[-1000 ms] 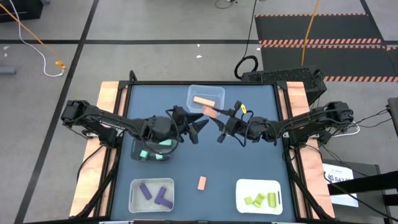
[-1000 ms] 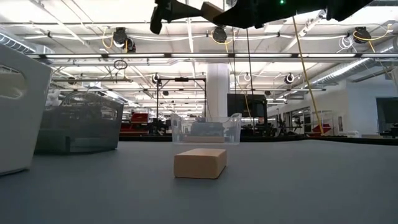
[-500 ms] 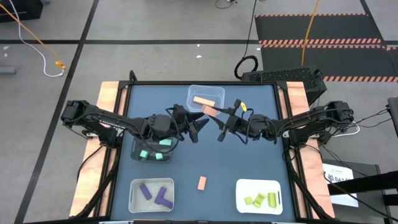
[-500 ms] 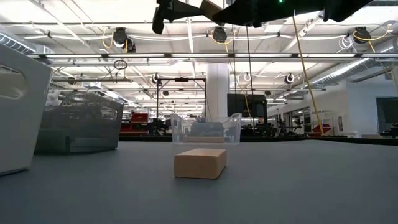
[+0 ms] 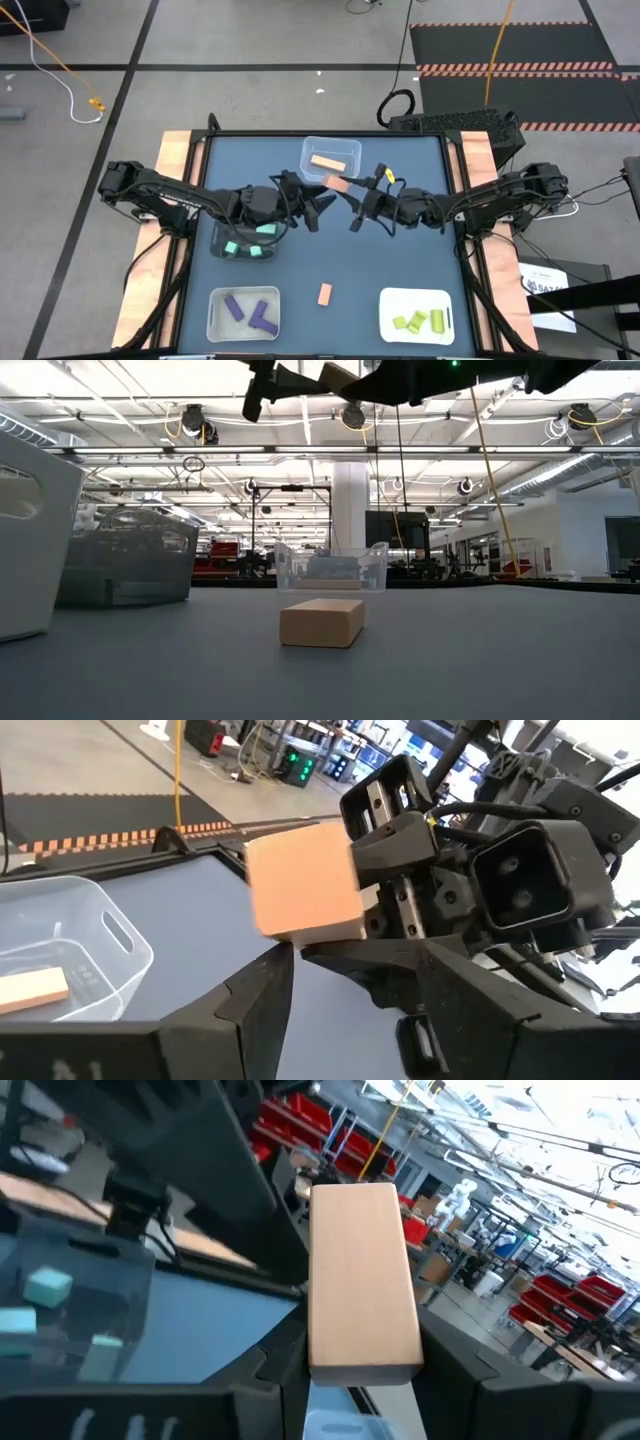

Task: Sort & place blocks by color
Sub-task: Put the bottom orange blocks into the transparent bin

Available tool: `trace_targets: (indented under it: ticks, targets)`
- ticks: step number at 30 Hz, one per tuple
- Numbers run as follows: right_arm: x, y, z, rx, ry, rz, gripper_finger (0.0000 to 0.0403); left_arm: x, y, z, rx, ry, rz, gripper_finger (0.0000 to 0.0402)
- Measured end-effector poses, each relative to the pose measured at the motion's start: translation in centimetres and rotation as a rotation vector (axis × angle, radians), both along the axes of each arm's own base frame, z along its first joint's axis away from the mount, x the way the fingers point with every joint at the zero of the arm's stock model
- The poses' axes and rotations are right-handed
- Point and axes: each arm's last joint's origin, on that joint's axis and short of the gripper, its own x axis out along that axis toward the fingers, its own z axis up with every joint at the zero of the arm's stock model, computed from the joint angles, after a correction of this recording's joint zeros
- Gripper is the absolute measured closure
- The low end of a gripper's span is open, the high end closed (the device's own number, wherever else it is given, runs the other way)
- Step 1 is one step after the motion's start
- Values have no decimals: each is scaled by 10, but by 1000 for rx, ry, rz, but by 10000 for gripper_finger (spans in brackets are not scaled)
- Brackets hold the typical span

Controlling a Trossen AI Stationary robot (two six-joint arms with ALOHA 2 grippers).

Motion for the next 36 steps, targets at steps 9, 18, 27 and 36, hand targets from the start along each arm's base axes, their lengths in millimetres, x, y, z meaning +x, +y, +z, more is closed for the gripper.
trace_targets:
  ticks: [9,18,27,36]
  targets:
    - [-4,-7,-12,-2,116,-251,283,-2,-11,-10,51,121,-113,190]
    - [-6,-64,-23,234,81,-357,283,-3,-12,-14,15,151,-110,190]
    - [-1,-130,-64,625,40,-310,283,-4,-12,-14,16,160,-110,190]
    - [15,-144,-109,678,27,-345,282,-5,-12,-17,20,194,-110,190]
